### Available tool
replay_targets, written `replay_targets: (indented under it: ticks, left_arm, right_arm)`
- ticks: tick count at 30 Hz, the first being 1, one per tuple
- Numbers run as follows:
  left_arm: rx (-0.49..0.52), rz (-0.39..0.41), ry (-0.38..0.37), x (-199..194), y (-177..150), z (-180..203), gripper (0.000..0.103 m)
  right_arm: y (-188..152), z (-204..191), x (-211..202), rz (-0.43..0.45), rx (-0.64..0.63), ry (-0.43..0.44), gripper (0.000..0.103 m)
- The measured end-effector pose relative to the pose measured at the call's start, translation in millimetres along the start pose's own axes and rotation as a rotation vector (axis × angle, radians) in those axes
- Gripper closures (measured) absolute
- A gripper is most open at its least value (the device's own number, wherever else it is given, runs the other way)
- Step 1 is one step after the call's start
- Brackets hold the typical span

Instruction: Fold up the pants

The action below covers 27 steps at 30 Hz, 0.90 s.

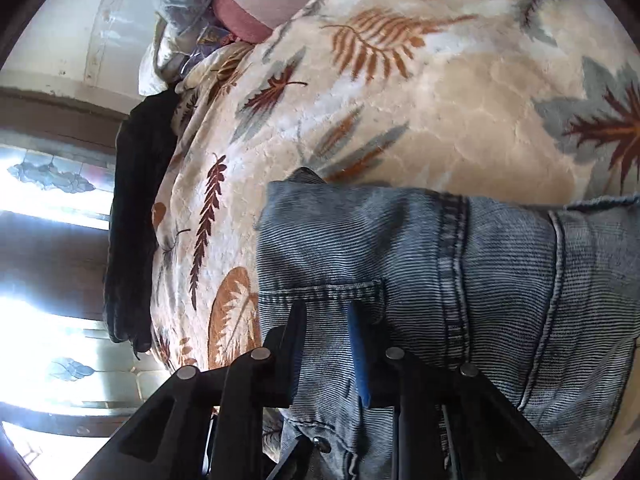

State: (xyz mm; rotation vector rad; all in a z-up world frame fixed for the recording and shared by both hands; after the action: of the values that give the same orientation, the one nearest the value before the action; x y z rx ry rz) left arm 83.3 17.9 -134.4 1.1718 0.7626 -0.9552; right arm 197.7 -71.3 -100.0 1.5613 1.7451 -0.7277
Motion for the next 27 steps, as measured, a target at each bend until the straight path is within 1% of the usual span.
replay_targets:
  ticks: [2,3,4,5,6,7,8,9,10,12,15,17,18,21,23,26,27]
  left_arm:
    - [0.002,0.001,0.0,0,0,0,0.019]
    - [0.003,0.001,-0.002,0,0,0,0.019]
    - [0.004,0.001,-0.003,0,0,0,0.019]
    - [0.004,0.002,-0.004,0,0,-1,0.019]
    - [0.002,0.002,-0.004,0,0,-1,0.019]
    - [0.0,0.001,-0.002,1,1,-2,0.019]
    - [-0.001,0.0,-0.008,1,1,-2,0.019]
    - [0.0,0.001,-0.009,0,1,-2,0.019]
    - [0.003,0.003,-0.006,0,1,-1,0.019]
    - [0.003,0.004,-0.004,0,1,0,0.019]
    - [0.003,0.002,-0.009,0,1,0,0.019]
    - [0.004,0.002,-0.011,1,1,-1,0.019]
    - [0.005,0.002,-0.011,1,1,0,0.019]
    - [0.007,-0.001,-0.012,1,1,0,0.019]
    - [0.009,-0.002,-0.013,2,2,0,0.019]
    - [0.01,-0.002,-0.013,2,2,0,0.019]
    - [0.009,-0.002,-0.013,2,2,0,0.019]
  right_arm:
    - [6,-30,4,-0.02,-0.071,0.04,0.071]
    - [9,-42,10,-0.028,-0.105,0.04,0.063]
    - [14,-45,18,-0.039,-0.128,0.018,0.054]
    - [19,-38,30,-0.061,-0.131,-0.038,0.052]
    - [22,-21,42,-0.087,-0.102,-0.111,0.052]
    - [25,-3,50,-0.101,-0.043,-0.124,0.065]
    - [25,7,49,-0.091,0.009,-0.081,0.07]
    - [25,7,43,-0.077,0.019,-0.045,0.07]
    - [25,4,38,-0.07,0.004,-0.048,0.07]
    - [27,-3,27,-0.053,-0.033,-0.111,0.069]
    - [45,-21,12,-0.024,-0.081,-0.167,0.069]
    - [62,-29,9,-0.017,-0.132,-0.301,0.065]
    - [71,-33,13,-0.031,-0.16,-0.361,0.062]
    - [87,-41,35,-0.124,-0.24,-0.536,0.062]
    - [90,-44,51,-0.185,-0.285,-0.597,0.062]
    - [95,-40,74,-0.265,-0.349,-0.761,0.059]
    - [96,-36,81,-0.297,-0.352,-0.794,0.059]
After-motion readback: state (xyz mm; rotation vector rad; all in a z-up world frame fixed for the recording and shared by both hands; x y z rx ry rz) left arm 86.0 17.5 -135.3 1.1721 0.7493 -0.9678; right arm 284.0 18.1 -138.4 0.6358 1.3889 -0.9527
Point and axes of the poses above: each gripper's, at about its wrist camera, not at the fingertips, and x roughly the way its jaws point, z to its right, y to its top, the point moved 9 cm from there along x, roughly the way its jaws point, and after that the axes turned 13 degrees about -z, right-handed, at the moved point
